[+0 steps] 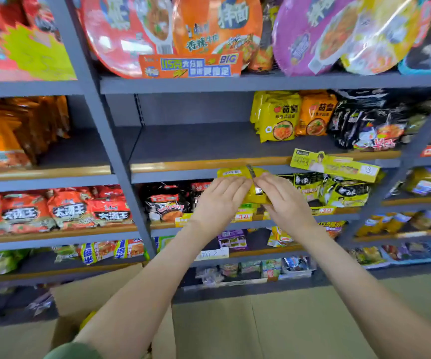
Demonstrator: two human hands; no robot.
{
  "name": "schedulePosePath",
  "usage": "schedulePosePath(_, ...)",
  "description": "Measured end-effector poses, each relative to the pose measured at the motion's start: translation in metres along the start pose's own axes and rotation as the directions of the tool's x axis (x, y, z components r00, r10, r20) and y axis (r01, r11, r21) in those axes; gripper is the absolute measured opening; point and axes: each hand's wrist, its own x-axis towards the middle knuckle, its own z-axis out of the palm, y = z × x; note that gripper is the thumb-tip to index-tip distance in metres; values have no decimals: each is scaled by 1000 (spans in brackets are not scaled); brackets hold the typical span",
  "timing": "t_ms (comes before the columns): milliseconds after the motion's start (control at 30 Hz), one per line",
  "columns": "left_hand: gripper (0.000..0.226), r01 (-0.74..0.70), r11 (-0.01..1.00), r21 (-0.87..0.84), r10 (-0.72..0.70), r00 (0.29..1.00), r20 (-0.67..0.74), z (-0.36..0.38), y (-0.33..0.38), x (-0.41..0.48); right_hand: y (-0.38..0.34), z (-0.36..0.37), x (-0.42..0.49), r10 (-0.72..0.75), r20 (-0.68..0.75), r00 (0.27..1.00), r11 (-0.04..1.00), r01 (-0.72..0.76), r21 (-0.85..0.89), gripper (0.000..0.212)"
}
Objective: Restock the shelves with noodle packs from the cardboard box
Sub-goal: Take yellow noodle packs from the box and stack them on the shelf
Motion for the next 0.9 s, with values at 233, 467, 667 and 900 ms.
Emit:
schedulePosePath(233, 35, -86, 996, 34, 88, 994, -70, 41, 6, 84, 75, -27, 13, -23, -75, 997, 996, 17, -82, 78)
schedulePosePath(467, 43, -47, 991, 123, 56, 996, -70, 95, 16, 151, 166, -33, 29, -25, -76, 997, 999, 23, -27, 73)
schedulePosePath(667, 61, 89, 988, 125, -90, 996, 3, 139, 18, 197, 233, -23, 51, -20, -50, 999, 1000, 20, -2, 67)
schedulePosePath(900, 45, 440, 896, 56, -442, 871, 214, 167, 3, 238, 274, -6, 80, 295, 141, 945, 913, -322, 250, 47)
